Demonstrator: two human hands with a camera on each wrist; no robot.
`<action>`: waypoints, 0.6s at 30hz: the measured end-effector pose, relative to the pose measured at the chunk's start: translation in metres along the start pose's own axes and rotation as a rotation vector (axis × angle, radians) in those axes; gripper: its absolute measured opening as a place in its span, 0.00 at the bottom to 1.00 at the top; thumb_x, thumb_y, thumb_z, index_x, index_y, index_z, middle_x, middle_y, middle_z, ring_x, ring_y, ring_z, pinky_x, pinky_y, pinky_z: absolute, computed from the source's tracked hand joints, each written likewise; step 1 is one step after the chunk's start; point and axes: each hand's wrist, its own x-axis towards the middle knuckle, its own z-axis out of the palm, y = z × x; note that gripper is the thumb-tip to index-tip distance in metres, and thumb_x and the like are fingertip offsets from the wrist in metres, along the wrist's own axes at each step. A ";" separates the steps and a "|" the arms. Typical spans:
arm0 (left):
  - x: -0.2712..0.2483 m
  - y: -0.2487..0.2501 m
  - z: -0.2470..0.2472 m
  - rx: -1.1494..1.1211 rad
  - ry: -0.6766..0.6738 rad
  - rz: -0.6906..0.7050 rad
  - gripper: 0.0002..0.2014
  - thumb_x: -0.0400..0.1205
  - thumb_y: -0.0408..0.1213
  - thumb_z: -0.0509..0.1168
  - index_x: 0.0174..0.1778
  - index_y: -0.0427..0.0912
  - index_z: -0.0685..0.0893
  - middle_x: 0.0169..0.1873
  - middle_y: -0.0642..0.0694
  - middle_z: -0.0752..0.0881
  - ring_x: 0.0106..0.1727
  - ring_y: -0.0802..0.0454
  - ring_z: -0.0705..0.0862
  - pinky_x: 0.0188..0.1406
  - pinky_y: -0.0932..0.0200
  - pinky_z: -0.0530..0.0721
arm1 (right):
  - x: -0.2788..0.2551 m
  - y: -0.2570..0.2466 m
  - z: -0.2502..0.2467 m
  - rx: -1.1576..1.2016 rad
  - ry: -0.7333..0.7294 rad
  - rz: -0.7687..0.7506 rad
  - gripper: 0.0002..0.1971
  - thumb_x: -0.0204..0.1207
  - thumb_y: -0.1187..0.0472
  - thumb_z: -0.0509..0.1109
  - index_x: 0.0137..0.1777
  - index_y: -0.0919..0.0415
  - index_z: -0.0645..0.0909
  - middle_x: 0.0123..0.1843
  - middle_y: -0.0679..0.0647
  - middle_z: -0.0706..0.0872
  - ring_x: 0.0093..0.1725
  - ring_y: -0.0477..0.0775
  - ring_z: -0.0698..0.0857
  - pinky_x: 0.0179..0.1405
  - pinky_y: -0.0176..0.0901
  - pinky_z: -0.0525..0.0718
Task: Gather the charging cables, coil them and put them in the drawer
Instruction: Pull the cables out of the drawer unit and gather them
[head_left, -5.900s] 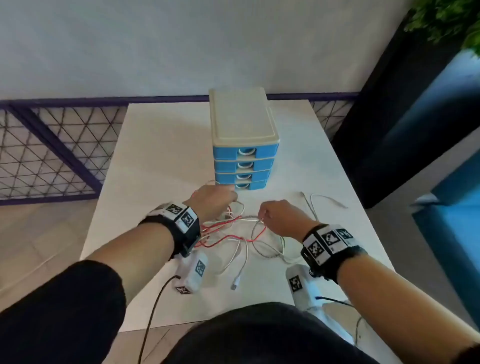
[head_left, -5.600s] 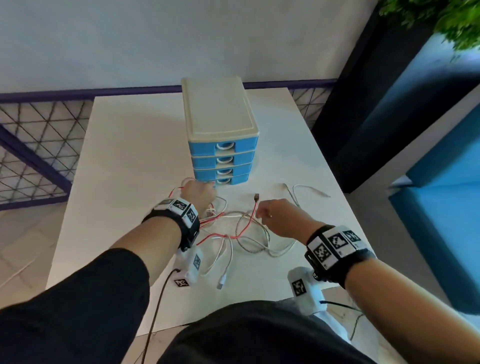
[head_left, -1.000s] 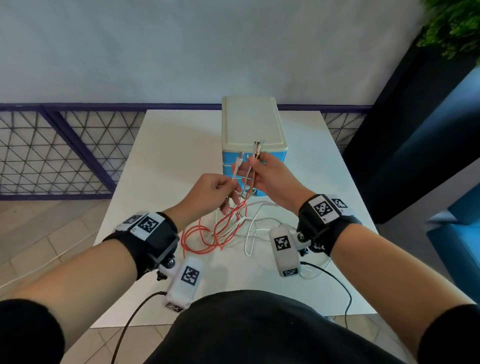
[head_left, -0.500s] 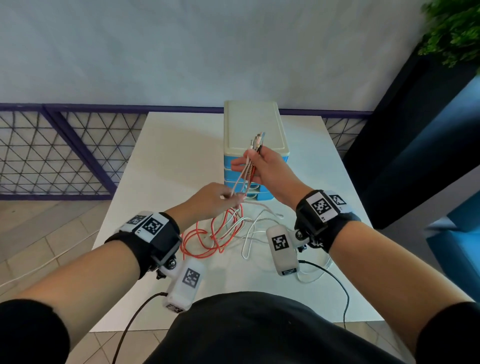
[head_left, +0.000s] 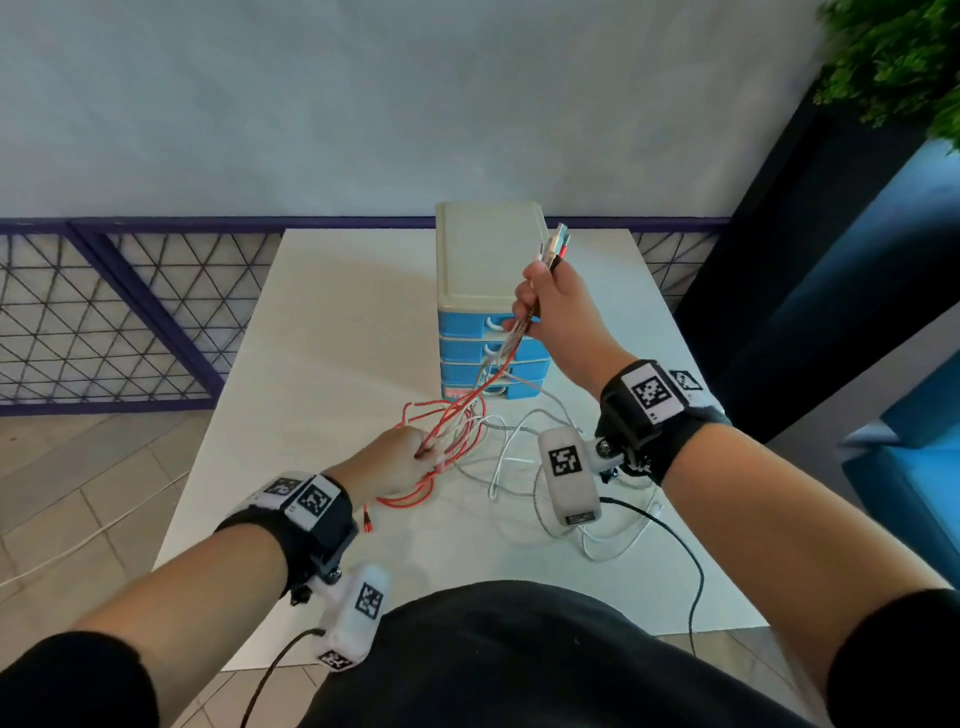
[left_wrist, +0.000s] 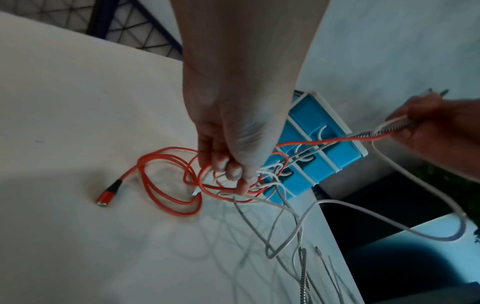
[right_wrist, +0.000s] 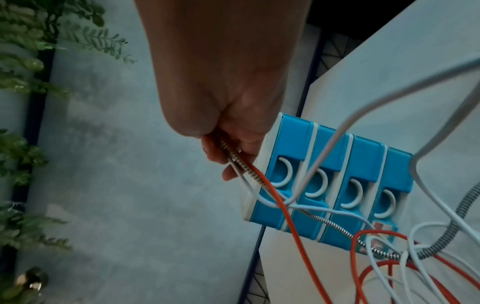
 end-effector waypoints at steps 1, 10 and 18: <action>0.000 0.001 0.001 -0.001 0.032 -0.002 0.08 0.81 0.37 0.63 0.36 0.46 0.82 0.27 0.58 0.80 0.33 0.56 0.79 0.30 0.76 0.69 | -0.001 0.001 0.000 -0.012 -0.013 0.007 0.07 0.88 0.62 0.50 0.48 0.61 0.65 0.32 0.52 0.70 0.24 0.48 0.78 0.43 0.58 0.84; 0.021 0.062 -0.035 -0.674 0.205 0.191 0.24 0.74 0.56 0.67 0.61 0.51 0.69 0.62 0.47 0.79 0.62 0.55 0.80 0.62 0.56 0.79 | -0.019 0.015 0.013 0.039 -0.104 0.048 0.09 0.89 0.62 0.50 0.46 0.58 0.64 0.44 0.63 0.88 0.46 0.61 0.90 0.40 0.43 0.86; 0.026 0.073 -0.029 -0.261 0.134 0.310 0.05 0.74 0.31 0.62 0.41 0.44 0.82 0.37 0.49 0.86 0.37 0.62 0.81 0.44 0.65 0.78 | -0.019 0.010 0.014 -0.077 -0.009 -0.010 0.11 0.89 0.60 0.50 0.43 0.57 0.66 0.29 0.49 0.66 0.21 0.44 0.69 0.28 0.41 0.75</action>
